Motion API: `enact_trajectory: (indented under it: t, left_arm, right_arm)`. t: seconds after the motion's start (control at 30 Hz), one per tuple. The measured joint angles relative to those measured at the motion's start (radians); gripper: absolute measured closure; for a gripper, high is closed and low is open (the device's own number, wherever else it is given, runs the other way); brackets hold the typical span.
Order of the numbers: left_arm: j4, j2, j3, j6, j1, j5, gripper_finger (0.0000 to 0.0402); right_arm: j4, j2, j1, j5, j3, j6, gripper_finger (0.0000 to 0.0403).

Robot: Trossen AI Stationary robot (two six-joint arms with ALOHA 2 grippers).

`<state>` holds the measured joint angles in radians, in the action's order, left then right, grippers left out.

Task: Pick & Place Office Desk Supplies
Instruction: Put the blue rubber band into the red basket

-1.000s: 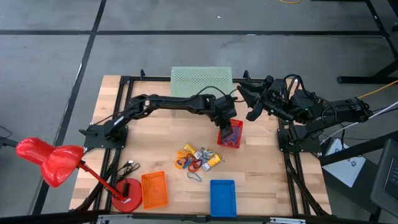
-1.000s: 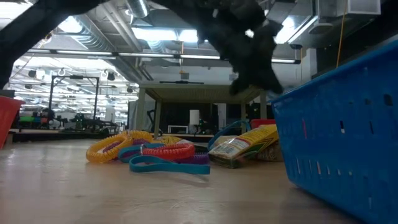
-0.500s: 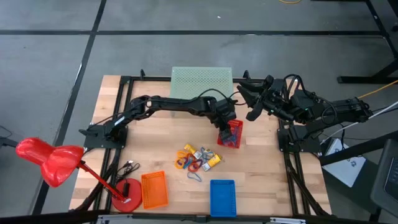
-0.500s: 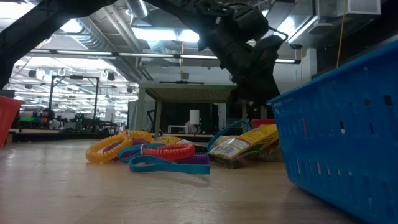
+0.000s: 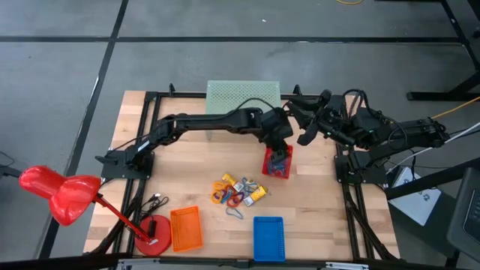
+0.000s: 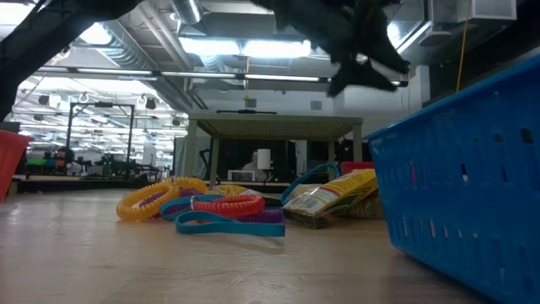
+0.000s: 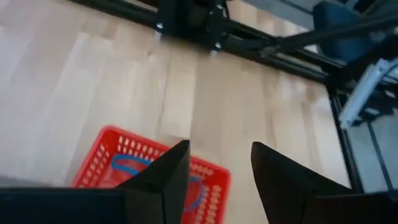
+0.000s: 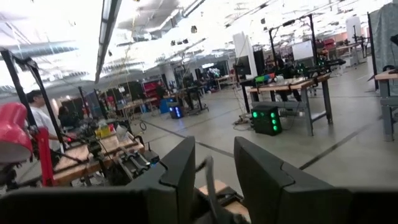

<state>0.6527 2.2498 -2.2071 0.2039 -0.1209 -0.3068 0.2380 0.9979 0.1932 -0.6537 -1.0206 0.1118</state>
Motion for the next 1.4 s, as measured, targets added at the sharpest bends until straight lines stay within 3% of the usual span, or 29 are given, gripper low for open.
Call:
enact_trajectory:
  t: [0.2,0.33,0.43,0.57,0.7,0.97,1.23,1.4]
  left_arm:
    - [0.318,-0.016,-0.146,-0.131,0.043,0.095,0.0233]
    - [0.417,-0.085,-0.124,-0.142,0.087,0.107,0.0233]
    - [0.546,-0.116,-0.121,-0.185,0.142,0.176,0.0233]
    - [0.600,-0.131,-0.121,-0.201,0.220,0.279,0.0233]
    - [0.631,-0.127,-0.121,-0.136,0.269,0.290,0.0233]
    - [0.637,-0.097,-0.070,-0.053,0.371,0.290,0.0233]
    - [0.360,-0.096,0.117,0.145,0.495,0.289,0.0233]
    - [0.292,-0.132,0.194,0.311,0.581,0.429,0.0233]
  right_arm:
    - [-0.001,-0.014,0.000,0.016,0.000,0.000,0.0289]
    - [-0.014,-0.014,0.000,0.050,0.000,0.019,0.0289]
    - [-0.041,-0.013,0.000,0.071,0.000,0.034,0.0289]
    - [-0.075,-0.014,0.000,0.075,0.000,0.038,0.0289]
    - [-0.089,-0.014,-0.001,0.112,0.000,0.038,0.0289]
    - [-0.112,-0.014,0.001,0.148,0.000,0.040,0.0289]
    - [-0.143,-0.031,0.001,0.151,0.000,0.072,0.0289]
    - [-0.192,-0.167,0.029,0.208,0.000,0.082,0.0289]
